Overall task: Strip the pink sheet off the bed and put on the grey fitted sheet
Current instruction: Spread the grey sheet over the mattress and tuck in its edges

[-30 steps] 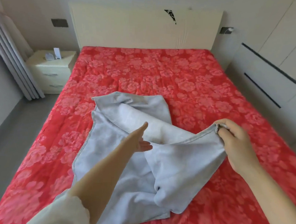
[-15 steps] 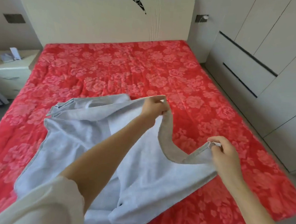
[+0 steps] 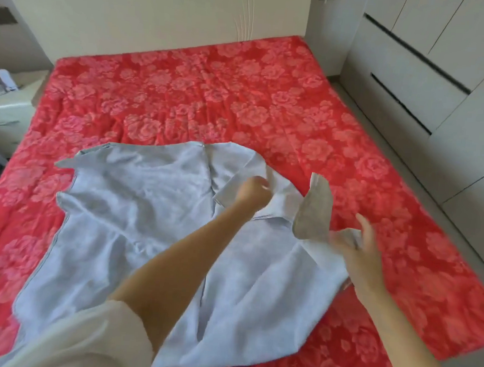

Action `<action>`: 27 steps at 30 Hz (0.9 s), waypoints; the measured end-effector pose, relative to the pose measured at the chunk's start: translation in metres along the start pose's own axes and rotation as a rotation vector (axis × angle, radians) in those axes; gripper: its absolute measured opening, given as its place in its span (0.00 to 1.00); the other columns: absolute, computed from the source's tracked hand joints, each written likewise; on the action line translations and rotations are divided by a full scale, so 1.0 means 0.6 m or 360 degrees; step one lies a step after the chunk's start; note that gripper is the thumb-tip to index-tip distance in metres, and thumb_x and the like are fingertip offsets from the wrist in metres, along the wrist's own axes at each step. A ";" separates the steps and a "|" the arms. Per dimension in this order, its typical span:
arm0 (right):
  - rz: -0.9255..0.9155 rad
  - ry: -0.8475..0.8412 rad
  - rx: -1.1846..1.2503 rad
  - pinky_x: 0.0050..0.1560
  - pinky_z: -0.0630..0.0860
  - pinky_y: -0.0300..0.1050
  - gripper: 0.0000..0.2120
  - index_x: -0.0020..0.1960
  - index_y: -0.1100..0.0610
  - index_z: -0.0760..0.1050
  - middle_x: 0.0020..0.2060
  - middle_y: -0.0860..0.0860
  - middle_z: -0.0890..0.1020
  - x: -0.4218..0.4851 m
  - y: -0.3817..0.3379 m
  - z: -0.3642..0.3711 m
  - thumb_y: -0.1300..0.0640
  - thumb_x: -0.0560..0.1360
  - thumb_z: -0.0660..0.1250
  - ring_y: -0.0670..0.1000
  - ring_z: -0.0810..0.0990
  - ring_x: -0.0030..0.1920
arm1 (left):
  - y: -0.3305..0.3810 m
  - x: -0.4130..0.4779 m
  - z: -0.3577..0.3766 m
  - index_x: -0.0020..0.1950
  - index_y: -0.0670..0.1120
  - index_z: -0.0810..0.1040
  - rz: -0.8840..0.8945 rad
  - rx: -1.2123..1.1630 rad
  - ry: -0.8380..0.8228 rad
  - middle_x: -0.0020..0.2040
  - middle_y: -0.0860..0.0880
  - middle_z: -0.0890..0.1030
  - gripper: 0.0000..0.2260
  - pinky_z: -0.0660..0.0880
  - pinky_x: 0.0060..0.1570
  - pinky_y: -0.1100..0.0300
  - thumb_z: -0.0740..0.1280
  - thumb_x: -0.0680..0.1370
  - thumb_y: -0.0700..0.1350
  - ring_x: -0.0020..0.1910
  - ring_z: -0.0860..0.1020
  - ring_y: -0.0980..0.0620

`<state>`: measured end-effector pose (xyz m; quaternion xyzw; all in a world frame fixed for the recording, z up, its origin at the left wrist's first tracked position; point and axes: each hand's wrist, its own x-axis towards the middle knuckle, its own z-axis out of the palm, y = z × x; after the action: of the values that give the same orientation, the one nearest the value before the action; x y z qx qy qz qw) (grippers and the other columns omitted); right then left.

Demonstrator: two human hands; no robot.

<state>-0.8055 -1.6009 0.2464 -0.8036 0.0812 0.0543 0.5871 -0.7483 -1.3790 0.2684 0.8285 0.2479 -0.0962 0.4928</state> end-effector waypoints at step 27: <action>0.0794 -0.0137 -0.1758 0.67 0.55 0.71 0.61 0.76 0.46 0.41 0.75 0.63 0.49 0.134 0.393 0.281 0.25 0.55 0.70 0.66 0.52 0.74 | -0.695 0.028 -0.073 0.76 0.48 0.54 -0.0962 0.1109 -0.0062 0.72 0.40 0.63 0.48 0.66 0.65 0.43 0.64 0.65 0.73 0.71 0.61 0.40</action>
<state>-0.7709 -1.5160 -0.0399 -0.9432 0.2032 0.2570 0.0558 -0.9485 -1.1727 -0.0373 0.8334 0.4220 -0.3287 0.1392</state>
